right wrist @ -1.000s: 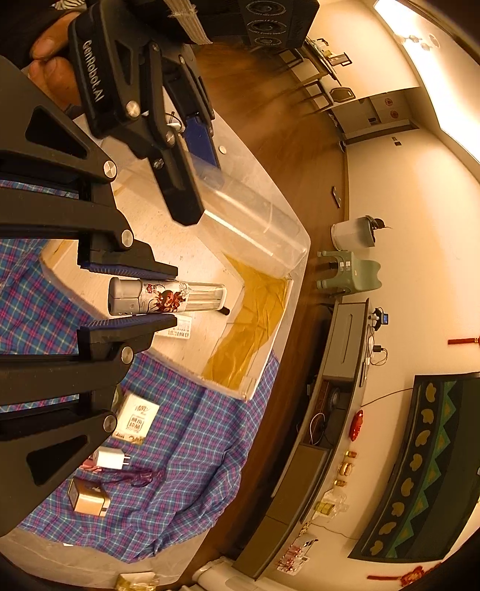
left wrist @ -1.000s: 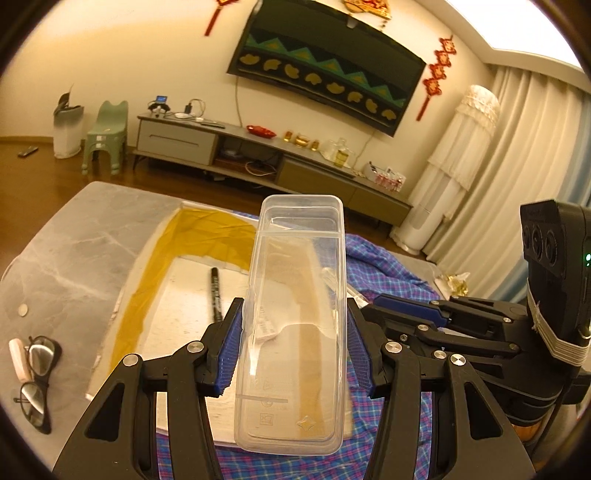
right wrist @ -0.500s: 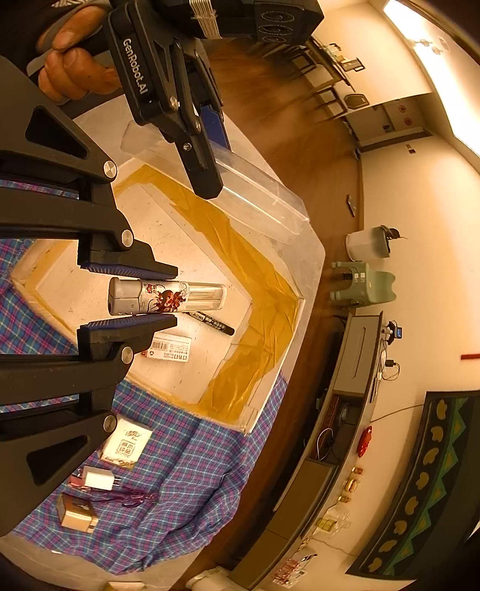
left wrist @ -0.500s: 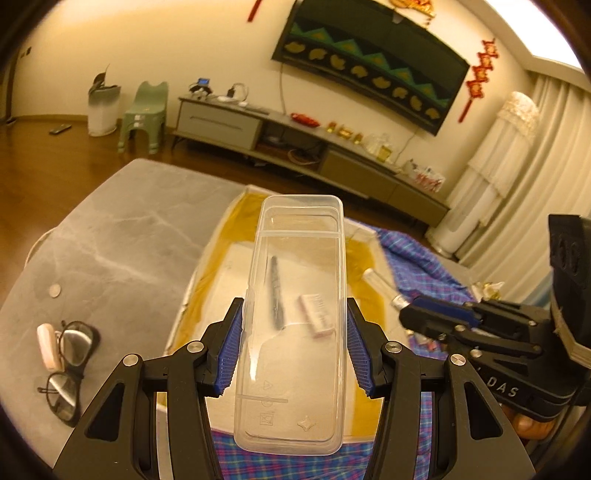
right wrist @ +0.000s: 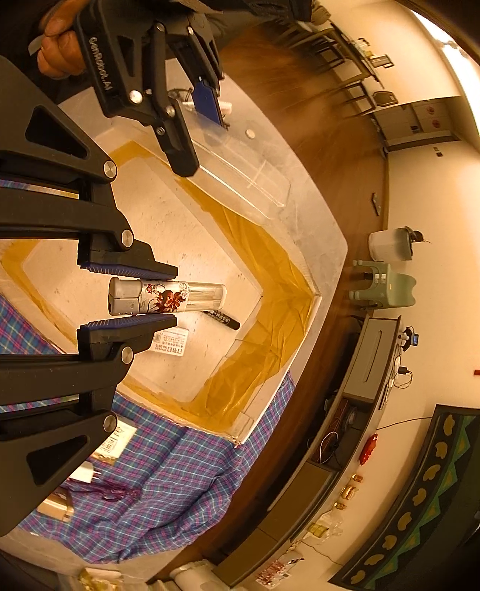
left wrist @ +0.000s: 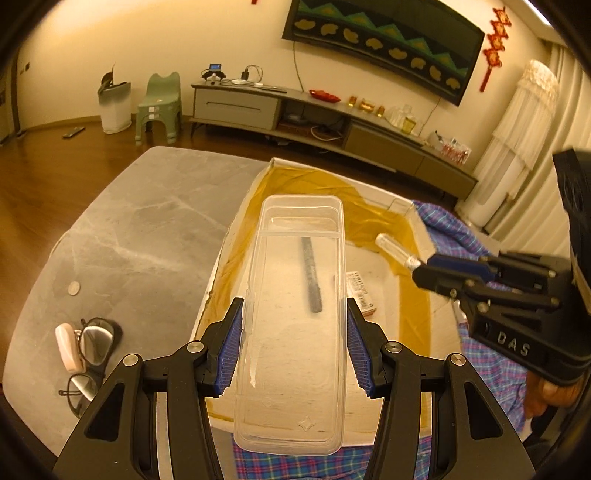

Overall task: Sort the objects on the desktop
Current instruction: 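Lower the container into the bin and open the left gripper, then lower the clear tube into the bin and open the right gripper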

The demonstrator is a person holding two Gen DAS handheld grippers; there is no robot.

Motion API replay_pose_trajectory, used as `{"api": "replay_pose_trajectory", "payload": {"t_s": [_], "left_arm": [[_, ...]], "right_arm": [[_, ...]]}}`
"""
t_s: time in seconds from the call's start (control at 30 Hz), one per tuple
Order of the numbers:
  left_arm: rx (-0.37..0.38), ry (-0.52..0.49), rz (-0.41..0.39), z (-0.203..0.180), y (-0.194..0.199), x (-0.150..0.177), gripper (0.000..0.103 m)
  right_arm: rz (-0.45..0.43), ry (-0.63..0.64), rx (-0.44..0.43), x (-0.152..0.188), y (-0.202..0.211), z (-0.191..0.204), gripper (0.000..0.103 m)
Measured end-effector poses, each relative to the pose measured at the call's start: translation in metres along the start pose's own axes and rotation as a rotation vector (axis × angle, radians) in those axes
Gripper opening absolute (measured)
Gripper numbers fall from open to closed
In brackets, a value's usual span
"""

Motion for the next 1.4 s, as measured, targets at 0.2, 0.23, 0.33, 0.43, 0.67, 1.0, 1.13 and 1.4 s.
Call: {"api": "replay_pose_trajectory", "payload": {"t_s": [0.2,0.23,0.33,0.43,0.67,1.0,1.13,1.4], "left_arm": [[-0.025,-0.031,0.024,-0.002,-0.005,0.003,0.054],[-0.027,-0.032,0.026,-0.002,-0.006,0.004,0.054],[-0.032,-0.037,0.038,-0.003,-0.009,0.004,0.054],[-0.043,-0.047,0.051,-0.004,-0.014,0.003,0.054],[-0.072,-0.062,0.092,-0.005,-0.026,0.004,0.054],[-0.102,-0.08,0.126,-0.004,-0.037,0.004,0.054],[-0.108,-0.091,0.141,-0.004,-0.042,0.005,0.054],[-0.108,-0.095,0.161,-0.003,-0.046,0.005,0.054]], "right_arm": [[0.026,0.029,0.03,-0.011,-0.013,-0.004,0.02],[0.034,0.034,0.036,-0.013,-0.016,-0.005,0.02],[0.053,0.038,0.041,-0.017,-0.025,-0.007,0.02],[0.078,0.037,0.046,-0.023,-0.038,-0.011,0.02],[0.141,0.058,0.086,-0.033,-0.068,-0.02,0.02],[0.244,0.108,0.124,-0.04,-0.105,-0.026,0.02],[0.279,0.117,0.135,-0.04,-0.116,-0.03,0.02],[0.335,0.106,0.152,-0.045,-0.134,-0.043,0.02]]}}
Point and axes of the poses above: each gripper's, at about its wrist camera, not at the fingertips, and y roughly against the way its jaws point, z to its left, x to its underside, the point moved 10 cm from there along -y, roughly the way its jaws point, and after that the axes turned 5 degrees about z, right-handed, at the moved point
